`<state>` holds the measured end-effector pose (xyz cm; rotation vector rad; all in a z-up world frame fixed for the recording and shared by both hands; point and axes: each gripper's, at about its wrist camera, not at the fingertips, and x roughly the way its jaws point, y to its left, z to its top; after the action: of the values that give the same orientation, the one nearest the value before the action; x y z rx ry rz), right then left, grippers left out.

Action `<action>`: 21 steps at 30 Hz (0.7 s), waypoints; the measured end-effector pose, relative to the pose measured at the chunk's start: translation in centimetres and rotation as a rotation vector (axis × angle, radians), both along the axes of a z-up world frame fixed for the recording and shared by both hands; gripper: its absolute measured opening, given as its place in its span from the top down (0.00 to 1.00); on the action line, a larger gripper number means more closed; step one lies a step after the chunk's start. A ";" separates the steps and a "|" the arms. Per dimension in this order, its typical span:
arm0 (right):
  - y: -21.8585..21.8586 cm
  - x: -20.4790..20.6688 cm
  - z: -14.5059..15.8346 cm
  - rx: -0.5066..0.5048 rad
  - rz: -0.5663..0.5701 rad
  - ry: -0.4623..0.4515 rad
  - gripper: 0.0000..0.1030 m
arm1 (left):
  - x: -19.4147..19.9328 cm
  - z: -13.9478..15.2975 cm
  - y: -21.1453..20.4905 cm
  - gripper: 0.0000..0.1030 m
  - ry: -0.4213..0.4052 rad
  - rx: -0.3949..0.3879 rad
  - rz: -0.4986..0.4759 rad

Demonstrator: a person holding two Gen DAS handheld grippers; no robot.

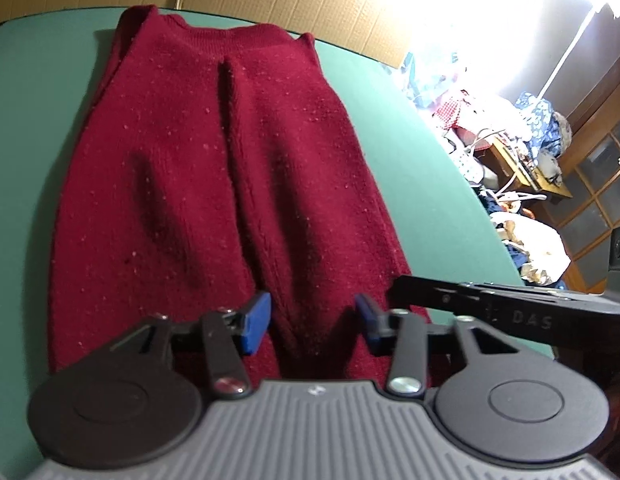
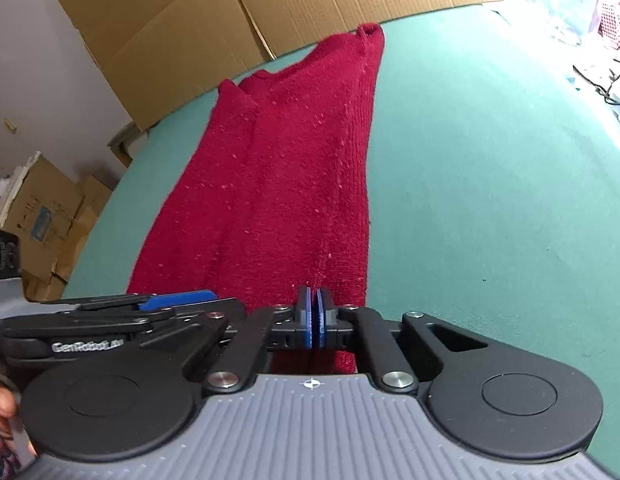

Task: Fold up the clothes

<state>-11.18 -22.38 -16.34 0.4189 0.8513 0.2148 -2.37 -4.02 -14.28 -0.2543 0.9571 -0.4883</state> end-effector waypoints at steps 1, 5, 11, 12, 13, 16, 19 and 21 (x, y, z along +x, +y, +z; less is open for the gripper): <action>-0.2 -0.3 0.5 0.003 0.002 -0.014 0.96 | -0.2 0.3 0.1 1.00 -0.003 -0.012 -0.005; -1.3 -1.7 2.6 0.011 -0.003 -0.058 0.97 | -1.3 2.0 -0.2 0.97 -0.037 -0.027 -0.039; -1.4 -0.8 -0.2 -0.013 0.000 0.052 0.91 | -1.5 0.2 -0.4 0.85 0.009 0.042 -0.043; -1.5 -1.0 -0.4 -0.004 -0.010 0.056 0.86 | -1.6 0.2 -0.3 0.83 0.011 0.043 -0.042; -1.6 -1.4 -0.2 0.009 -0.014 0.052 0.83 | -1.8 0.4 -0.1 0.78 0.008 0.045 -0.046; -1.9 -2.5 0.5 0.050 -0.016 0.034 0.80 | -2.7 1.0 0.9 0.62 -0.018 0.039 -0.055; -1.4 -2.7 1.0 0.055 0.029 0.009 0.75 | -2.5 0.5 1.8 0.62 0.012 0.010 -0.028; -0.7 -2.0 0.7 0.029 0.039 0.017 0.75 | -1.9 -0.1 1.6 0.63 0.037 0.006 -0.014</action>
<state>-13.22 -23.08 -15.69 0.4320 0.8741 0.2599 -4.31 -2.45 -14.41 -0.2519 0.9966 -0.4949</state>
